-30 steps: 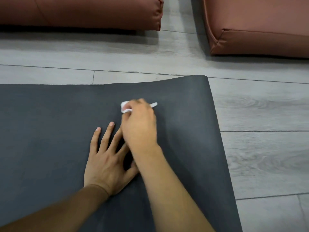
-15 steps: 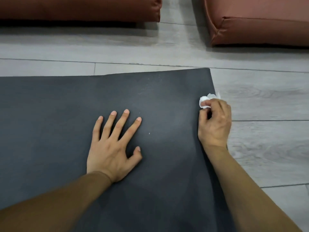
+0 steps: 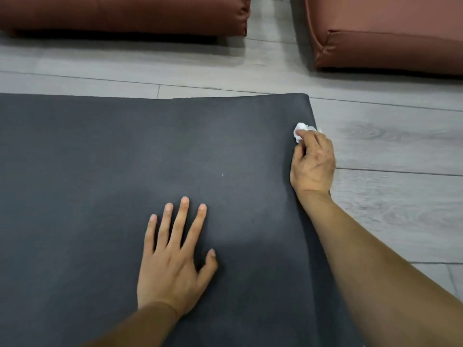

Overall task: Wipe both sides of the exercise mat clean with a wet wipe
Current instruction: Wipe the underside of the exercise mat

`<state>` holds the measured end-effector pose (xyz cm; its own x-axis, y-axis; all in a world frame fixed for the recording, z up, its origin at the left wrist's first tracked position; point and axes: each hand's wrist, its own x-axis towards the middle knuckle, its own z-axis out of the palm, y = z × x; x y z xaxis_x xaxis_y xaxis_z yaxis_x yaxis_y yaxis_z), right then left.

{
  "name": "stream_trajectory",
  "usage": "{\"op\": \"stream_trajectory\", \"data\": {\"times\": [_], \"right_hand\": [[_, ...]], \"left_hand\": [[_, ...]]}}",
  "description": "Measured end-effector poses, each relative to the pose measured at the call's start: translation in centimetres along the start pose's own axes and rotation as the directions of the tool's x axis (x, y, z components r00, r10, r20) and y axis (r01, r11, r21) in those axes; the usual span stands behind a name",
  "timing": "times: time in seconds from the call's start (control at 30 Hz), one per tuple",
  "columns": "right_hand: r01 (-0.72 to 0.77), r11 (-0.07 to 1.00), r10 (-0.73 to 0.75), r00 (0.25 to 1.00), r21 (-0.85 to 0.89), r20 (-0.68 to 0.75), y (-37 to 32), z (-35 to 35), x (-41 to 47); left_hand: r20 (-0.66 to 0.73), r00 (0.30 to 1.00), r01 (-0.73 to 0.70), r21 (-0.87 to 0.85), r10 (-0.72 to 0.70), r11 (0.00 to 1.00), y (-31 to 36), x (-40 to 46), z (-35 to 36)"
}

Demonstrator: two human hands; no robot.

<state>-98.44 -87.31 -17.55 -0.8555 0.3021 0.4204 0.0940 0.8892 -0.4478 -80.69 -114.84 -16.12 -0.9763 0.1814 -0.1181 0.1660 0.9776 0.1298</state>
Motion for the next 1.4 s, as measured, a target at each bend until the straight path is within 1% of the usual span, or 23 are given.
{"op": "stream_trajectory", "data": {"times": [0.1, 0.17, 0.27, 0.33, 0.4, 0.47, 0.53, 0.57, 0.6, 0.67, 0.7, 0.77, 0.8, 0.87, 0.93, 0.97, 1.03, 1.07, 1.13, 1.2, 1.27, 1.33, 1.4], "right_hand": [[0.004, 1.0, -0.003, 1.0, -0.028, 0.017, 0.2, 0.2, 0.6], [-0.047, 0.997, 0.048, 0.999, -0.067, 0.015, -0.9, 0.0, 0.3], [-0.113, 0.991, 0.11, 0.993, 0.068, 0.048, -7.1, 1.1, -0.6], [-0.007, 0.98, -0.028, 0.984, 0.199, 0.175, -13.4, 2.7, -3.0], [0.182, 0.959, -0.244, 0.919, 0.217, 0.311, -18.3, 4.2, -5.8], [0.343, 0.907, -0.415, 0.824, 0.244, 0.386, -18.4, 4.3, -6.3], [0.425, 0.891, -0.454, 0.826, 0.162, 0.334, -13.9, 3.1, -4.2], [0.405, 0.913, -0.401, 0.856, 0.058, 0.326, -10.9, 1.9, -3.0], [0.336, 0.939, -0.298, 0.898, -0.071, 0.323, -7.9, 0.5, -1.5], [0.089, 0.953, 0.005, 0.951, -0.29, 0.309, -2.6, -2.8, 1.1], [-0.019, 0.94, 0.116, 0.957, -0.34, 0.267, -1.4, -4.0, 1.8], [-0.12, 0.932, 0.205, 0.953, -0.341, 0.223, -2.6, -4.2, 1.6], [-0.144, 0.942, 0.219, 0.948, -0.304, 0.23, -4.7, -3.5, 0.7], [-0.135, 0.985, 0.161, 0.945, -0.11, 0.284, -10.1, -1.3, -2.0], [0.017, 0.993, -0.063, 0.916, 0.119, 0.397, -15.9, 1.1, -5.6], [0.112, 0.976, -0.186, 0.87, 0.184, 0.456, -18.2, 1.8, -7.3], [0.253, 0.935, -0.349, 0.784, 0.249, 0.513, -19.1, 1.8, -8.6], [0.302, 0.926, -0.377, 0.78, 0.227, 0.499, -17.8, 1.2, -8.0], [0.305, 0.947, -0.319, 0.853, 0.101, 0.413, -13.0, -0.4, -6.3], [0.157, 0.981, -0.113, 0.938, -0.112, 0.327, -7.5, -2.8, -3.8], [-0.029, 0.964, 0.109, 0.949, -0.263, 0.295, -3.5, -5.1, -1.9], [-0.137, 0.946, 0.207, 0.953, -0.293, 0.222, -3.5, -5.1, -2.0], [-0.142, 0.972, 0.183, 0.957, -0.188, 0.225, -7.2, -3.5, -3.6]], "left_hand": [[-0.015, 0.999, 0.028, 0.009, -0.028, 1.0, 0.3, 1.0, 0.4], [-0.021, 1.0, 0.012, -0.014, -0.012, 1.0, 0.6, 1.1, 0.4], [-0.02, 1.0, 0.021, 0.005, -0.021, 1.0, 0.3, 1.1, 0.6], [-0.028, 1.0, 0.008, 0.004, -0.008, 1.0, 0.1, 1.3, 0.7], [-0.056, 0.998, -0.012, 0.004, 0.012, 1.0, -0.1, 1.3, 1.1], [-0.059, 0.998, -0.012, 0.005, 0.012, 1.0, -0.1, 1.2, 1.0], [-0.051, 0.999, 0.007, 0.006, -0.007, 1.0, 0.0, 1.3, 0.8], [-0.05, 0.999, 0.011, 0.01, -0.011, 1.0, 0.1, 1.3, 0.6], [-0.051, 0.999, 0.012, 0.007, -0.012, 1.0, 0.2, 1.3, 0.5], [-0.058, 0.998, 0.015, -0.003, -0.015, 1.0, 0.3, 1.4, 0.4], [-0.056, 0.998, 0.016, -0.002, -0.016, 1.0, 0.3, 1.4, 0.5], [-0.052, 0.998, 0.021, -0.005, -0.021, 1.0, 0.3, 1.3, 0.5], [-0.055, 0.998, 0.023, -0.01, -0.024, 1.0, 0.3, 1.3, 0.4], [-0.058, 0.998, 0.022, -0.011, -0.023, 1.0, 0.3, 1.3, 0.5], [-0.067, 0.998, -0.001, -0.006, 0.001, 1.0, 0.0, 1.5, 0.8], [-0.067, 0.998, -0.018, 0.008, 0.018, 1.0, -0.1, 1.5, 1.0], [-0.06, 0.998, -0.025, 0.023, 0.027, 0.999, -0.2, 1.4, 1.1], [-0.066, 0.998, -0.01, 0.009, 0.011, 1.0, -0.2, 1.4, 1.0], [-0.065, 0.998, 0.017, -0.007, -0.018, 1.0, 0.1, 1.4, 0.6], [-0.056, 0.998, 0.015, -0.003, -0.015, 1.0, 0.3, 1.4, 0.4], [-0.055, 0.998, 0.015, -0.005, -0.015, 1.0, 0.4, 1.4, 0.3], [-0.058, 0.998, 0.02, -0.011, -0.021, 1.0, 0.5, 1.4, 0.3], [-0.063, 0.998, 0.026, -0.012, -0.027, 1.0, 0.5, 1.3, 0.4]]}}
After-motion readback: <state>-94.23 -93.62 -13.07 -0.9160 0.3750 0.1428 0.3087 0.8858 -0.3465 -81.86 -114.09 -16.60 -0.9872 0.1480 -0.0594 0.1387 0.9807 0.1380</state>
